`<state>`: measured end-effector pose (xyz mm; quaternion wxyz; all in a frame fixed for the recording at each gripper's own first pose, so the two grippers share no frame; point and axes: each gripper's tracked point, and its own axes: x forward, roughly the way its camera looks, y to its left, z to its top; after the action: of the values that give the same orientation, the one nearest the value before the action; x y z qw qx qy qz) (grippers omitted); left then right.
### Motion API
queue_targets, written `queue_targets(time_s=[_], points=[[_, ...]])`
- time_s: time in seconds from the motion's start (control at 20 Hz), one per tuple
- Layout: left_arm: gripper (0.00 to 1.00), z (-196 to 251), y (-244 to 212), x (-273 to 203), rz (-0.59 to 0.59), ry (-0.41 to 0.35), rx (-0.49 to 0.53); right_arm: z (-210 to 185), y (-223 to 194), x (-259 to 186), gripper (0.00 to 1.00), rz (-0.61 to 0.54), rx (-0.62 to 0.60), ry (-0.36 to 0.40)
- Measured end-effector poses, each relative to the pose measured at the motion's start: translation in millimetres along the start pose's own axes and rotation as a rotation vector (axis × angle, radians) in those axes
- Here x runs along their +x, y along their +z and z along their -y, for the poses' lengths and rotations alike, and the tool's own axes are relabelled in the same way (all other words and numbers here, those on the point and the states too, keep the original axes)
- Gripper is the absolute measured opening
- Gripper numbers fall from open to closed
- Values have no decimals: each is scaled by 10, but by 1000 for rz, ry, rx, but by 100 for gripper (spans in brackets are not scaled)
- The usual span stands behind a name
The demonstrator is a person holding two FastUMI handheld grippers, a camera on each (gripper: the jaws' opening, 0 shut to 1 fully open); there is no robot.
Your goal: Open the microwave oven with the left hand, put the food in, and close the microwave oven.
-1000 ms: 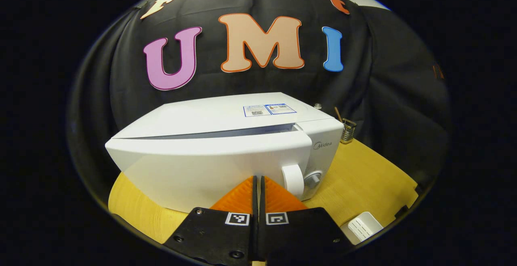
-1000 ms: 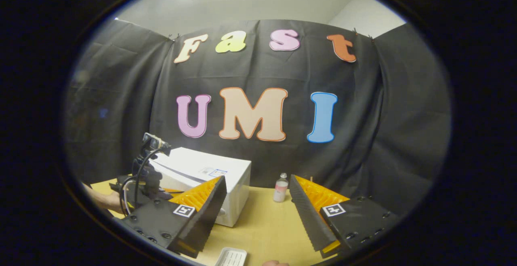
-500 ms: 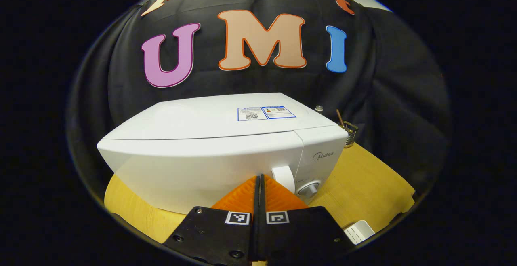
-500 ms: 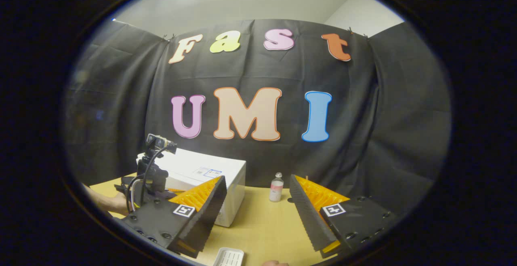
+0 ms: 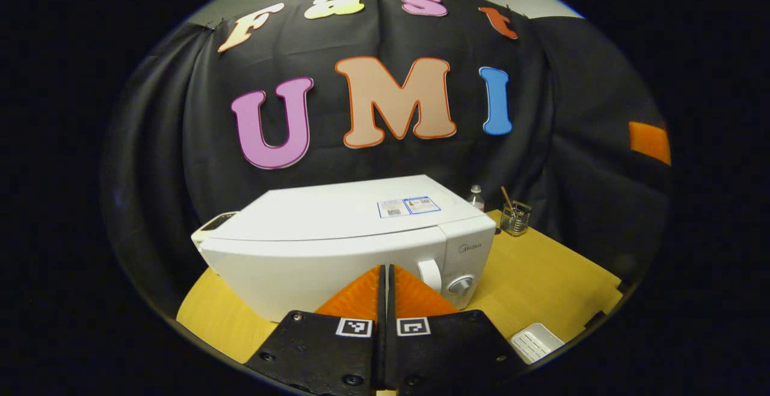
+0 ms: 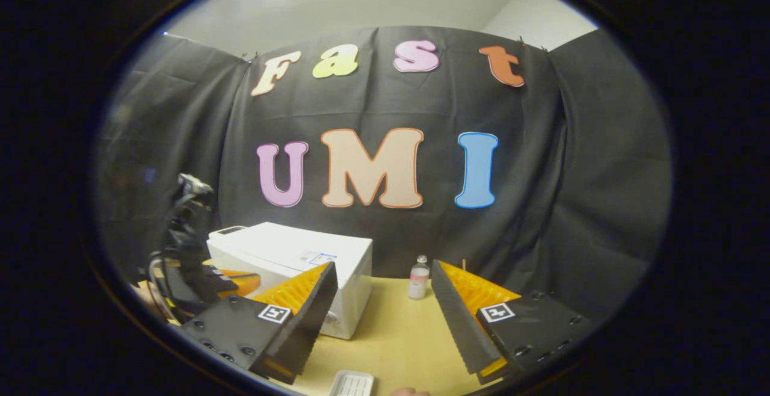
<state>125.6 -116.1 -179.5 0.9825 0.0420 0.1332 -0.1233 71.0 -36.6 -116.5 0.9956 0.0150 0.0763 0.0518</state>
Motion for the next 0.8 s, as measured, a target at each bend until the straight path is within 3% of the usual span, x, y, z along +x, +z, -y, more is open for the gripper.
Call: queue_targets(time_s=[0.3, 0.7, 0.8], points=[[1, -248, 681, -743, 133, 36, -14, -149, 18, 28, 97, 6, -21, 26], [1, -410, 1121, -1284, 211, 57, -43, -328, 161, -30, 96, 33, -26, 59], [65, -527, 1157, -1277, 231, 104, -32, -368, 197, -44, 97, 46, -32, 69]])
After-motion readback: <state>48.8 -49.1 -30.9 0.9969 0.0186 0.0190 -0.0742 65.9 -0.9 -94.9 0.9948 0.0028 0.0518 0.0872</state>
